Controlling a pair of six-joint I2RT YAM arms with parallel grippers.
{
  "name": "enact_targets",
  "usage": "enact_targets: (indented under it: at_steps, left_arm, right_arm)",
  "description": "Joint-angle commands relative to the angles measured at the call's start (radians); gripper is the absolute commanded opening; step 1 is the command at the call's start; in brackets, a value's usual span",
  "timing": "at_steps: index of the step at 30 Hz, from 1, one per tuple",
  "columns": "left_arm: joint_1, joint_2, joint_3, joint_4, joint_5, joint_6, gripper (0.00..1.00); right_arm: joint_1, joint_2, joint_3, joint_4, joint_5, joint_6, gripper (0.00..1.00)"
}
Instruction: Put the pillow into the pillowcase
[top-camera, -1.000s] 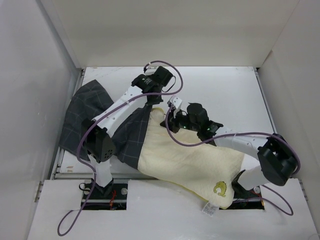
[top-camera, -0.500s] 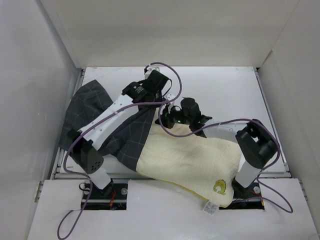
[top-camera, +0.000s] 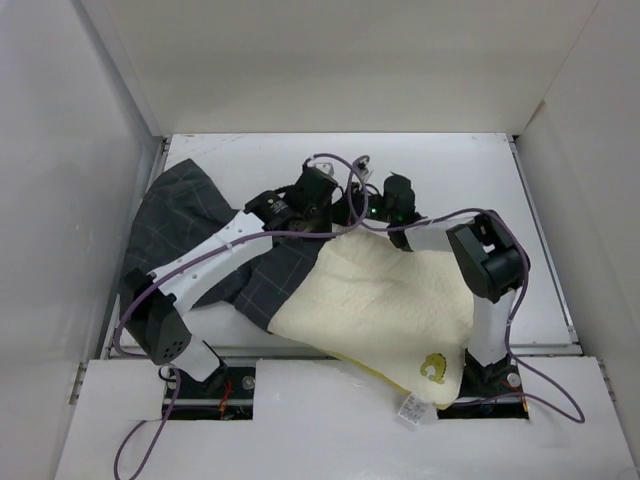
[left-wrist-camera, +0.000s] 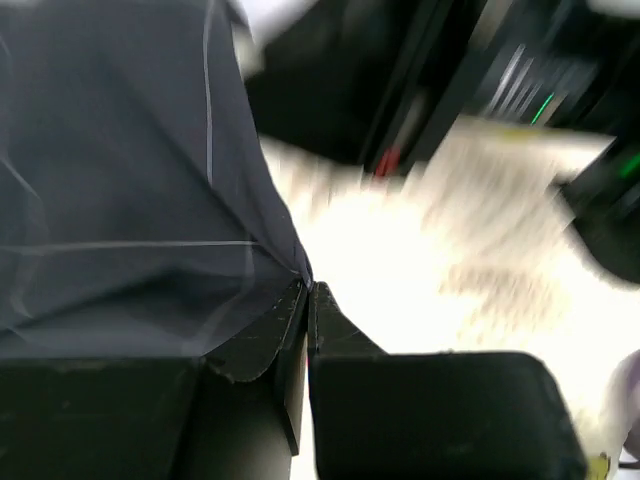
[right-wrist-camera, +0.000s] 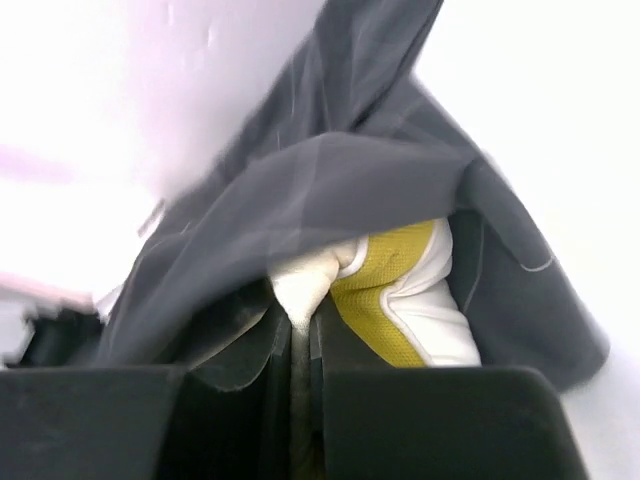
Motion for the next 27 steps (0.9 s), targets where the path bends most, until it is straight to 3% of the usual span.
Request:
enact_targets:
  at_steps: [1, 3, 8, 9, 10, 11, 12, 13, 16, 17, 19, 21, 27]
  left_arm:
    - [-0.042, -0.096, -0.075, 0.056, 0.107, -0.034, 0.0]
    - [-0.055, -0.096, -0.103, 0.067, 0.151, -0.051, 0.0]
    - [-0.088, -0.084, -0.149, 0.078, 0.164, -0.071, 0.03]
    - [-0.088, -0.074, -0.14, 0.046, 0.144, -0.071, 0.14]
    - [-0.088, -0.06, -0.118, 0.023, 0.127, -0.071, 0.33]
    - [-0.088, -0.032, -0.091, 0.0, 0.081, -0.06, 0.53]
    - [-0.088, -0.02, -0.036, -0.032, 0.063, -0.04, 0.88]
    - [-0.088, -0.008, -0.003, -0.048, 0.04, -0.026, 1.0]
    - [-0.062, 0.052, 0.144, -0.078, -0.08, 0.017, 1.0]
    - [-0.046, 0.072, 0.179, -0.091, -0.108, 0.03, 1.0]
    - [0.002, 0.14, 0.289, -0.104, -0.209, 0.04, 1.0]
    - [0.037, 0.193, 0.372, -0.105, -0.25, 0.101, 1.0]
    - [0.208, 0.498, 0.8, -0.103, -0.179, 0.241, 1.0]
  right_arm:
    - [-0.068, -0.029, 0.138, 0.064, 0.059, 0.082, 0.0]
    - [-0.117, -0.029, 0.164, -0.028, 0.168, 0.082, 0.0]
    - [-0.185, -0.02, 0.198, -0.045, 0.248, 0.091, 0.0]
    - [-0.185, -0.008, 0.208, -0.062, 0.248, 0.091, 0.0]
    - [-0.195, -0.008, 0.218, -0.083, 0.236, 0.072, 0.0]
    - [-0.195, -0.008, 0.218, -0.096, 0.236, 0.044, 0.0]
    - [-0.195, -0.008, 0.218, -0.12, 0.212, 0.026, 0.0]
    - [-0.195, -0.008, 0.218, -0.129, 0.199, 0.01, 0.03]
    - [-0.195, 0.001, 0.193, -0.129, 0.189, -0.022, 0.19]
    - [-0.195, -0.008, 0.169, -0.151, 0.189, -0.022, 0.32]
    - [-0.205, -0.037, 0.146, -0.172, 0.189, -0.073, 0.4]
    - [-0.214, -0.069, 0.123, -0.23, 0.189, -0.102, 0.45]
    - [-0.214, -0.055, 0.141, -0.3, 0.161, -0.153, 0.44]
